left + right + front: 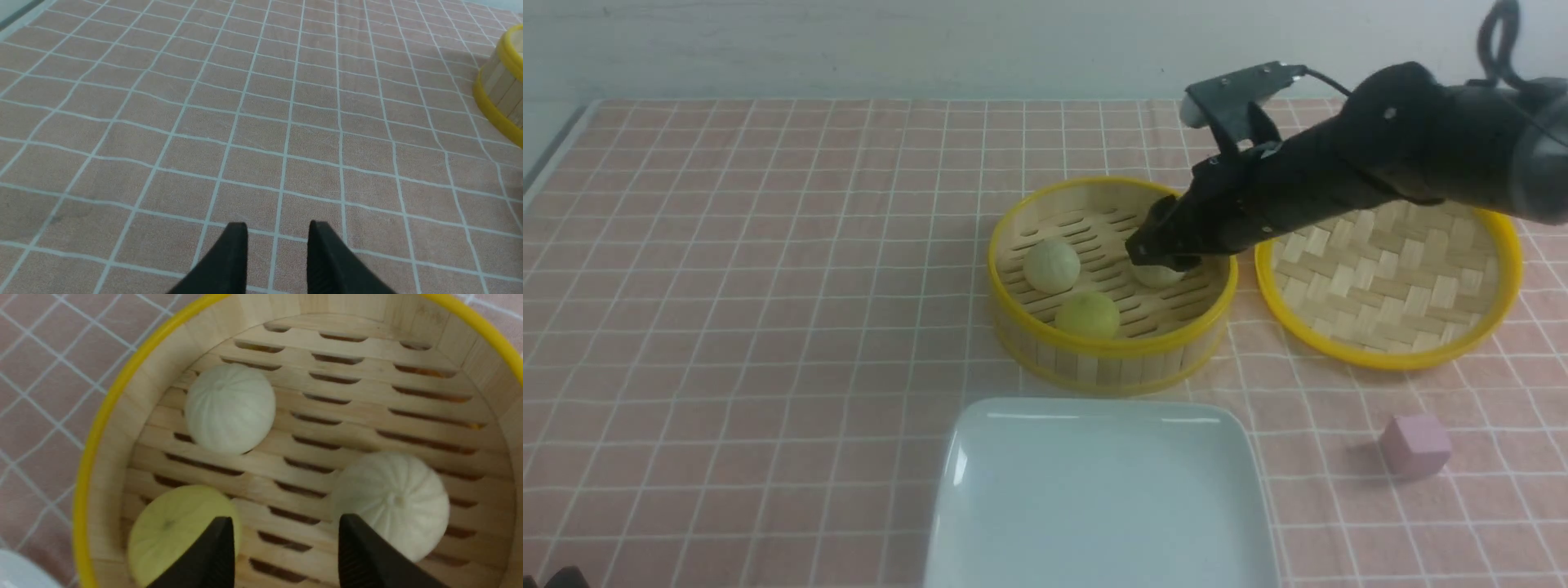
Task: Put the steamed buns into the plate on the pink tablecloth.
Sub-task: 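Reach toward a bun in the bamboo steamer with the right gripper, then move the steamed bun from the bamboo steamer onto the white plate with the right gripper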
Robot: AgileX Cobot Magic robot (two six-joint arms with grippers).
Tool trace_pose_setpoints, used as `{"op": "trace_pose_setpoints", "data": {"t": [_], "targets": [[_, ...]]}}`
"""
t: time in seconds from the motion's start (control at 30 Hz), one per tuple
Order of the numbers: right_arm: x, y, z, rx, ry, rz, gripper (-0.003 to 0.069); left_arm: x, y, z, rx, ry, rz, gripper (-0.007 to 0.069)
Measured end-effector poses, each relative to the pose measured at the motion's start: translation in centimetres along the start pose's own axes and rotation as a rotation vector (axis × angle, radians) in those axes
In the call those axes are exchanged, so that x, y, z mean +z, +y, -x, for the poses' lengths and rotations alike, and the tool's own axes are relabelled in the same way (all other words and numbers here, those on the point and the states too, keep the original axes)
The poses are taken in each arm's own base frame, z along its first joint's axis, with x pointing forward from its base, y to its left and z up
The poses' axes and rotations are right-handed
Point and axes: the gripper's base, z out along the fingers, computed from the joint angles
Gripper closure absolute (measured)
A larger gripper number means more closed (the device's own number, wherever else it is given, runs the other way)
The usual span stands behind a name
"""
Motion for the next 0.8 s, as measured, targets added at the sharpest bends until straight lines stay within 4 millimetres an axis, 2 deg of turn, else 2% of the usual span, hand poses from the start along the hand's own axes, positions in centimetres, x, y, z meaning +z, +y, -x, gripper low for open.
{"op": "trace_pose_setpoints", "data": {"t": [0.1, 0.27, 0.33, 0.4, 0.5, 0.53, 0.6, 0.7, 0.77, 0.8], "targets": [[1.8, -1.0, -0.2, -0.025, 0.044, -0.052, 0.03, 0.0, 0.0, 0.0, 0.0, 0.0, 0.0, 0.0384], [3.3, -1.9, -1.1, -0.016, 0.099, -0.104, 0.0309, 0.0, 0.0, 0.0, 0.0, 0.0, 0.0, 0.0384], [4.0, -2.2, -1.6, 0.004, 0.118, -0.116, 0.0342, 0.0, 0.0, 0.0, 0.001, 0.0, 0.0, 0.0384], [4.7, -2.5, -2.0, 0.035, 0.125, -0.124, 0.0433, 0.0, 0.0, 0.0, 0.009, -0.001, 0.004, 0.0384], [4.6, -2.4, -1.8, 0.068, 0.123, -0.123, 0.0603, 0.0, 0.0, 0.0, 0.009, -0.001, 0.004, 0.0384], [4.4, -2.3, -1.8, 0.076, 0.129, -0.12, 0.0627, 0.0, 0.0, 0.0, 0.009, -0.001, 0.004, 0.0384], [3.2, -1.9, -1.3, 0.085, 0.14, -0.106, 0.0636, 0.0, 0.0, 0.0, 0.009, -0.001, 0.004, 0.0384], [-1.1, -0.4, 0.5, 0.082, 0.131, -0.071, 0.0636, 0.0, 0.0, 0.0, 0.009, -0.001, 0.004, 0.0384], [-5.2, 1.0, 2.1, 0.082, 0.085, -0.038, 0.0636, 0.0, 0.1, 0.0, 0.017, -0.003, 0.006, 0.0384], [-5.2, 1.0, 2.1, 0.084, 0.091, -0.034, 0.0636, 0.0, 0.1, 0.0, 0.017, -0.003, 0.006, 0.0384]]}}
